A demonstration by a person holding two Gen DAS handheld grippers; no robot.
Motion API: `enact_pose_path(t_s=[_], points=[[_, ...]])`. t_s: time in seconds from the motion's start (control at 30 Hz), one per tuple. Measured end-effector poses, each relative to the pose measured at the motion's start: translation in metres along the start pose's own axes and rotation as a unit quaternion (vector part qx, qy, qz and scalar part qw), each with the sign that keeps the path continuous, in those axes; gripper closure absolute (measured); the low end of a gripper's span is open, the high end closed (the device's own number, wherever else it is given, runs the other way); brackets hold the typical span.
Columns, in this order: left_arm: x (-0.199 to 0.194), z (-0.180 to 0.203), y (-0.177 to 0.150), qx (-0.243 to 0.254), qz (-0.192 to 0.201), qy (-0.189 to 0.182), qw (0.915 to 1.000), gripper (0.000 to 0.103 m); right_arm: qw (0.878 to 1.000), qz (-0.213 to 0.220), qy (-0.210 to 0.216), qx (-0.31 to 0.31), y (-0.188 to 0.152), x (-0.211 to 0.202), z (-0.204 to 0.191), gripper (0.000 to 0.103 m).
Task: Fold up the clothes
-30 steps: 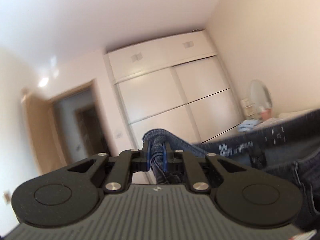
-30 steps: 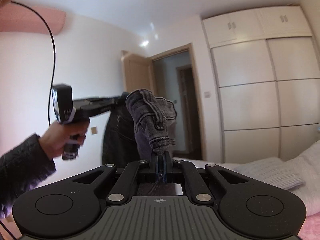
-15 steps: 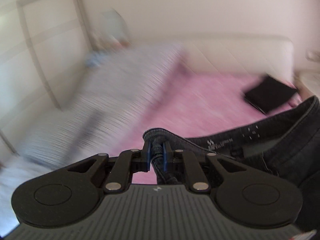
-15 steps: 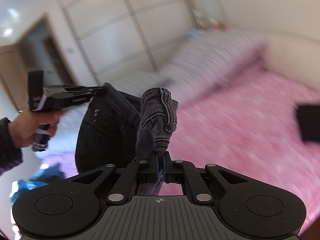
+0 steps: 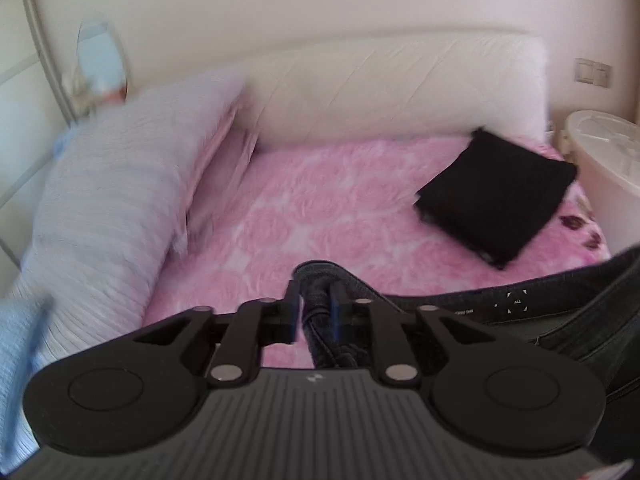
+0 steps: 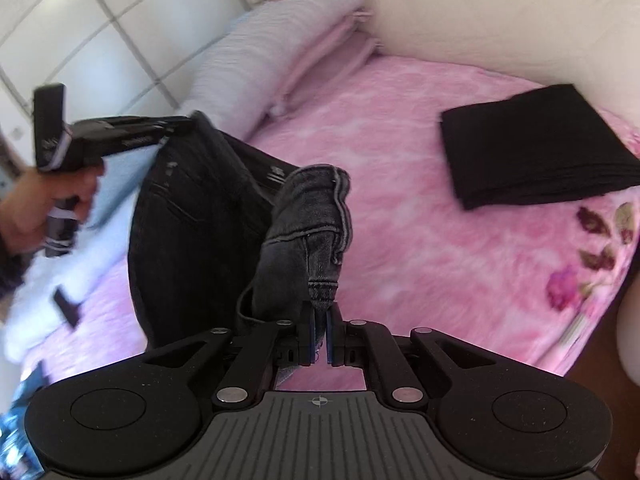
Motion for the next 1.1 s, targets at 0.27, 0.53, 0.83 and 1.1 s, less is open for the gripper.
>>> enact_pose_path(t_s=[0.27,0.53,0.83,1.1], points=[[-0.094,-0.042,-0.132,-0.118,-0.069,0.047,0.9895,0.054,0.994,-0.020,-0.034,-0.105,0.006,0.042,-0.011,0.090],[-0.226,0.016,-0.322,-0.134,-0.181,0.038,0.9734,0.044,0.969,-0.112,0.066,-0.208,-0.062,0.078,-0.098,0.090],[-0.312,0.056,-0.416,-0.181,-0.160,0.003,0.9704,0.043,0.895,-0.274,0.079,-0.344,-0.190,0.130,-0.187,0.090],[-0.362,0.012,-0.460,-0.256,-0.137,0.083,0.9533,0.043,0.917,-0.119,0.110,-0.364,-0.096,0.149,-0.329,0.090]])
Point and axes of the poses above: each gripper's, at about its wrist camera, not at the fingertips, and x roughly the way its jaws point, z to its right, y to its top, the point moved 7 cm from there along x, roughly the way its jaws point, and after that the axes turned 5 degrees about -y, right-handed, at the moved point
